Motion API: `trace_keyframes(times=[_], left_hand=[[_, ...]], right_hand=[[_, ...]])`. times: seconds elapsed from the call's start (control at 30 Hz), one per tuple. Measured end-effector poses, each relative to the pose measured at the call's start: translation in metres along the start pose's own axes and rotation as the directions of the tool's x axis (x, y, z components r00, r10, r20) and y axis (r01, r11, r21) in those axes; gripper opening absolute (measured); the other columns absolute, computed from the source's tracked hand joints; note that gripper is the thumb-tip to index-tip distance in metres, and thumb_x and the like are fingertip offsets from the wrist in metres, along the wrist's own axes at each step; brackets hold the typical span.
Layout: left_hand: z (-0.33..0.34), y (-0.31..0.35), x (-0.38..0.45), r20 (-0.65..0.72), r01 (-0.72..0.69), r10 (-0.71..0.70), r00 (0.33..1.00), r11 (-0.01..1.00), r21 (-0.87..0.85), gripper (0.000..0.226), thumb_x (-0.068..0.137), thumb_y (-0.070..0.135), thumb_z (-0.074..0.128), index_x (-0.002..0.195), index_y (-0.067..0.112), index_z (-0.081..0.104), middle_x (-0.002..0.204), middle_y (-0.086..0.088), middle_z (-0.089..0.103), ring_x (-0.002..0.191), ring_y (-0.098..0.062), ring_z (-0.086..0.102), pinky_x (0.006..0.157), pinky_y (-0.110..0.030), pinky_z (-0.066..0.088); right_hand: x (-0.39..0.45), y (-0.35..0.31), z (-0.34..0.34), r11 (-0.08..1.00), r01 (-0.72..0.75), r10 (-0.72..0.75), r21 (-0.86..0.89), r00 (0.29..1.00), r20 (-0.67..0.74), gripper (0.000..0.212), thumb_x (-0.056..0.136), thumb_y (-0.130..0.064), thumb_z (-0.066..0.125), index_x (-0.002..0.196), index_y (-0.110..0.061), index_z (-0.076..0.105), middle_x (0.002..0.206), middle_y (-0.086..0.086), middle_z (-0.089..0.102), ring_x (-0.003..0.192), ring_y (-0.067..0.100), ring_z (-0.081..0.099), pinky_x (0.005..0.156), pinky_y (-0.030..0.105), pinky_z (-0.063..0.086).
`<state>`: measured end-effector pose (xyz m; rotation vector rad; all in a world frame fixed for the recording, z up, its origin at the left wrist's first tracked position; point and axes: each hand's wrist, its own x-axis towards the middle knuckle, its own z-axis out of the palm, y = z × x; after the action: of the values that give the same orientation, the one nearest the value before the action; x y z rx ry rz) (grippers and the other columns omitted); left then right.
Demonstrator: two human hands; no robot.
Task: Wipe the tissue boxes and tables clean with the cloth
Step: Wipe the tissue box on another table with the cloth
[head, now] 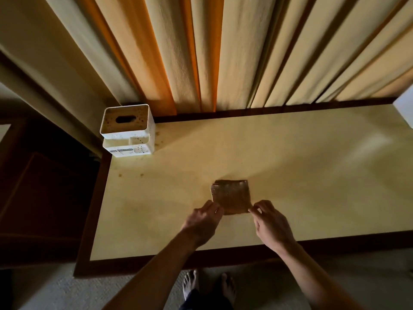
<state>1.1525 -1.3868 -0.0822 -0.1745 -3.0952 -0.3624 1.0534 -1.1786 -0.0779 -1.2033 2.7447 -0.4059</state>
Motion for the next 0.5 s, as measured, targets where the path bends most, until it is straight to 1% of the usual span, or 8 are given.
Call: trace_keyframes(times=[0.1, 0.17, 0.3, 0.4, 0.47, 0.5], left_hand=[[0.006, 0.003, -0.004, 0.029, 0.004, -0.005, 1.000, 0.999, 0.043, 0.032, 0.060, 0.007, 0.084, 0.086, 0.015, 0.067, 0.087, -0.003, 0.063, 0.080, -0.019, 0.063, 0.040, -0.026, 0.049], [0.009, 0.003, -0.004, 0.072, 0.011, -0.016, 0.997, 0.998, 0.068, 0.033, 0.057, 0.009, 0.085, 0.084, 0.018, 0.068, 0.088, -0.001, 0.064, 0.083, -0.017, 0.064, 0.041, -0.026, 0.048], [0.017, 0.000, -0.005, 0.143, 0.020, -0.033, 0.989, 0.995, 0.093, 0.033, 0.057, 0.009, 0.084, 0.085, 0.018, 0.068, 0.095, -0.001, 0.065, 0.091, -0.018, 0.063, 0.048, -0.027, 0.053], [0.020, -0.002, -0.005, 0.153, -0.006, -0.001, 0.988, 0.999, 0.051, 0.035, 0.058, 0.006, 0.081, 0.089, 0.016, 0.069, 0.098, -0.004, 0.065, 0.094, -0.023, 0.063, 0.064, -0.030, 0.058], [0.016, -0.004, -0.007, 0.125, -0.034, 0.028, 0.992, 0.998, 0.046, 0.035, 0.057, 0.010, 0.081, 0.090, 0.016, 0.071, 0.098, -0.005, 0.068, 0.092, -0.024, 0.065, 0.077, -0.031, 0.059], [0.012, -0.007, -0.008, 0.097, -0.024, 0.020, 0.995, 0.999, 0.042, 0.035, 0.056, 0.012, 0.081, 0.090, 0.016, 0.072, 0.097, -0.004, 0.069, 0.091, -0.024, 0.065, 0.081, -0.031, 0.058]], right_hand=[[-0.004, 0.000, 0.006, 1.000, 0.023, -0.023, -0.021, 1.000, -0.010, 0.038, 0.059, -0.002, 0.086, 0.094, -0.013, 0.074, 0.089, 0.003, 0.066, 0.078, 0.014, 0.067, 0.054, 0.020, 0.054], [-0.005, 0.000, 0.010, 0.999, 0.029, -0.030, -0.024, 0.999, -0.012, 0.036, 0.061, -0.003, 0.085, 0.093, -0.013, 0.074, 0.090, 0.002, 0.066, 0.081, 0.014, 0.067, 0.056, 0.020, 0.054], [-0.008, 0.000, 0.015, 0.999, 0.025, -0.025, -0.020, 1.000, 0.010, 0.033, 0.060, -0.004, 0.087, 0.090, -0.012, 0.074, 0.093, 0.004, 0.067, 0.085, 0.015, 0.067, 0.059, 0.021, 0.057], [-0.007, -0.003, 0.014, 1.000, 0.001, -0.001, -0.016, 0.999, 0.034, 0.036, 0.060, -0.006, 0.087, 0.092, -0.014, 0.073, 0.095, 0.002, 0.067, 0.087, 0.014, 0.066, 0.061, 0.020, 0.056], [-0.006, -0.006, 0.012, 0.999, -0.036, 0.037, -0.013, 0.998, 0.058, 0.042, 0.059, -0.007, 0.086, 0.098, -0.015, 0.072, 0.099, 0.001, 0.067, 0.092, 0.014, 0.065, 0.065, 0.021, 0.057], [-0.005, -0.009, 0.011, 0.998, -0.057, 0.057, -0.001, 0.996, 0.066, 0.045, 0.059, -0.008, 0.084, 0.101, -0.015, 0.071, 0.101, 0.001, 0.066, 0.095, 0.015, 0.065, 0.067, 0.021, 0.057]])
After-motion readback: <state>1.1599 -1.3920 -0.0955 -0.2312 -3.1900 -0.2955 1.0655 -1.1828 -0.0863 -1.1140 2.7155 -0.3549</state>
